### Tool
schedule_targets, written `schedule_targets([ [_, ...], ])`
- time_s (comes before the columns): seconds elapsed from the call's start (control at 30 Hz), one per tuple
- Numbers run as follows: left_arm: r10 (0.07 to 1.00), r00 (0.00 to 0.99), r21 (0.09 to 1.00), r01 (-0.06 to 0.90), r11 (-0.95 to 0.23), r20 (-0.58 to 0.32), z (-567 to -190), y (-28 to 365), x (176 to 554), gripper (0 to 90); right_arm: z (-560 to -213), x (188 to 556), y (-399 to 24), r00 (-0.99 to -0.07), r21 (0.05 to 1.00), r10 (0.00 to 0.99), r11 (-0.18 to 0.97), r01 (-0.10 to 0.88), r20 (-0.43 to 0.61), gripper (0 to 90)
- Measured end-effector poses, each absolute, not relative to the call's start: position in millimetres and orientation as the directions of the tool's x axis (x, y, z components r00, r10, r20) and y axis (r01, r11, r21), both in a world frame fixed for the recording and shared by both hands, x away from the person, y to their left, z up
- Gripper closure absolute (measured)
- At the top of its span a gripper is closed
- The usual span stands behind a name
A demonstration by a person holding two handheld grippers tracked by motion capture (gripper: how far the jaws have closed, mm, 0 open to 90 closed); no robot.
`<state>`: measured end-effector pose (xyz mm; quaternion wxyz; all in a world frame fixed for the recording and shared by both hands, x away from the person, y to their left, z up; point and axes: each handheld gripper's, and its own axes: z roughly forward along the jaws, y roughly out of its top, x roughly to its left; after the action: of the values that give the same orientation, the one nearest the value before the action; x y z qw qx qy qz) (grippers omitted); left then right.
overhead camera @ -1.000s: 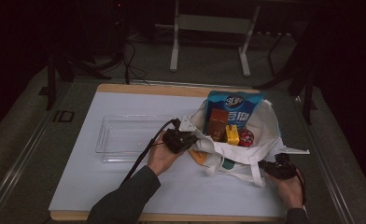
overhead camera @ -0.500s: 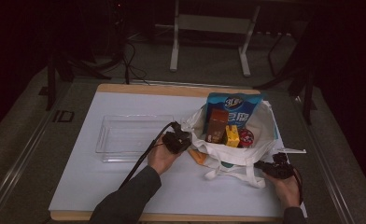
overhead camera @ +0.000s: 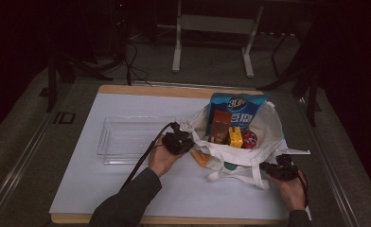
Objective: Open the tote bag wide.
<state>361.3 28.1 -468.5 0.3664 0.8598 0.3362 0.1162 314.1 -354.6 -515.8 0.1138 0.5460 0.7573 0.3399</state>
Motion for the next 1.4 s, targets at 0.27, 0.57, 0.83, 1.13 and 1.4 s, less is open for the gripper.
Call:
schedule_targets([
  [0.27,0.660,0.748,0.745,0.476,-0.467,-0.064,-451.3,50.4,352.0,63.6,-490.2,304.7,-371.7,-0.360,0.685,0.918,0.155,0.712,0.167,71.4],
  [0.57,0.652,0.752,0.807,0.442,-0.392,-0.095,-424.5,67.9,343.9,58.9,-446.9,300.7,-391.5,-0.322,0.759,0.934,0.095,0.644,0.156,65.2],
  [0.83,0.662,0.748,0.851,0.384,-0.359,-0.059,-399.7,65.9,344.7,51.1,-403.6,300.3,-393.0,-0.339,0.824,0.929,0.074,0.562,0.148,58.1],
  [1.13,0.681,0.731,0.865,0.366,-0.344,-0.038,-384.8,47.0,356.4,51.6,-380.3,315.8,-377.0,-0.341,0.852,0.934,0.092,0.515,0.105,64.5],
  [1.4,0.740,0.672,0.809,0.427,-0.403,0.014,-402.1,33.8,374.1,76.2,-391.8,329.0,-369.2,-0.316,0.832,0.944,0.102,0.546,0.091,79.4],
])
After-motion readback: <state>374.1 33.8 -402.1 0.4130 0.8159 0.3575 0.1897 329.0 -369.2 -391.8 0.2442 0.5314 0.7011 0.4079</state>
